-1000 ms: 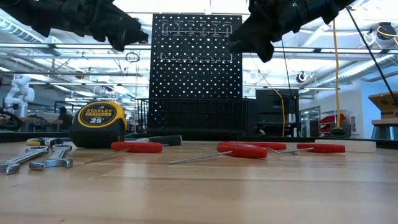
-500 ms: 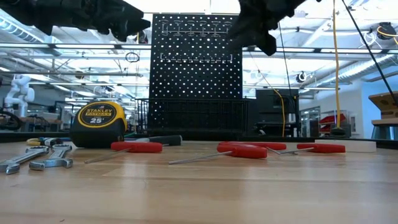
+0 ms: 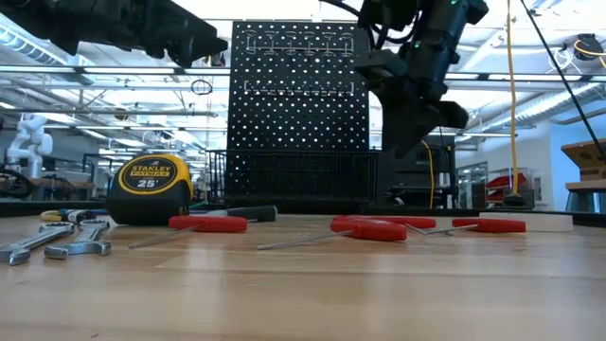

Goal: Hang tools onto peg board
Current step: Hang the allen wrench on the peg board

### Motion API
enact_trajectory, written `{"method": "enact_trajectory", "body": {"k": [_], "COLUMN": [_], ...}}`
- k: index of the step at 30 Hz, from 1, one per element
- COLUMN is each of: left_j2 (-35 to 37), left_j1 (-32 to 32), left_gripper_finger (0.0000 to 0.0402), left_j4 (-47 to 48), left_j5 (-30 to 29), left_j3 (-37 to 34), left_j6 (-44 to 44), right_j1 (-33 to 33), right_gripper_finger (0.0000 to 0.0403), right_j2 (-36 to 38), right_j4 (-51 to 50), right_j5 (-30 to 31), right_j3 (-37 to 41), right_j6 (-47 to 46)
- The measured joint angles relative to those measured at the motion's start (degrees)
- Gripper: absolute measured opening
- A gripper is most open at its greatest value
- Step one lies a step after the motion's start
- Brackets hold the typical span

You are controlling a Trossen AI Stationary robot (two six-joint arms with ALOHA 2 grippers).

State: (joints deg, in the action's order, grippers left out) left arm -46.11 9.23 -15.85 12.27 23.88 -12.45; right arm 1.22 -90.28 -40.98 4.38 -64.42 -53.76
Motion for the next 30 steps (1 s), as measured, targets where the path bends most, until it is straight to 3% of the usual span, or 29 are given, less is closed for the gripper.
{"method": "enact_trajectory", "body": {"k": [8,15,22,30], "left_j2": [0.0,-0.02,-0.02,0.0], "left_j1": [0.0,0.0,0.0,-0.18], "left_gripper_finger": [0.0224,0.0224,0.0224,0.0224], "left_j4": [0.96,0.7,-3.06,-9.06], "left_j5": [-3.09,-3.52,-3.68,-7.98], "left_j3": [0.0,-0.02,-0.02,0.3], "left_j6": [0.09,0.03,0.44,13.92], "right_j1": [-6.41,-8.19,-8.07,-7.54], "right_gripper_finger": [0.0114,0.0114,0.0114,0.0114], "right_j2": [0.04,0.07,0.07,0.12], "right_j4": [-1.79,-1.28,3.19,12.75], "right_j5": [2.84,5.13,10.53,13.56], "right_j3": [0.0,0.0,0.0,0.0], "right_j6": [-8.35,-11.48,-1.52,14.58]}}
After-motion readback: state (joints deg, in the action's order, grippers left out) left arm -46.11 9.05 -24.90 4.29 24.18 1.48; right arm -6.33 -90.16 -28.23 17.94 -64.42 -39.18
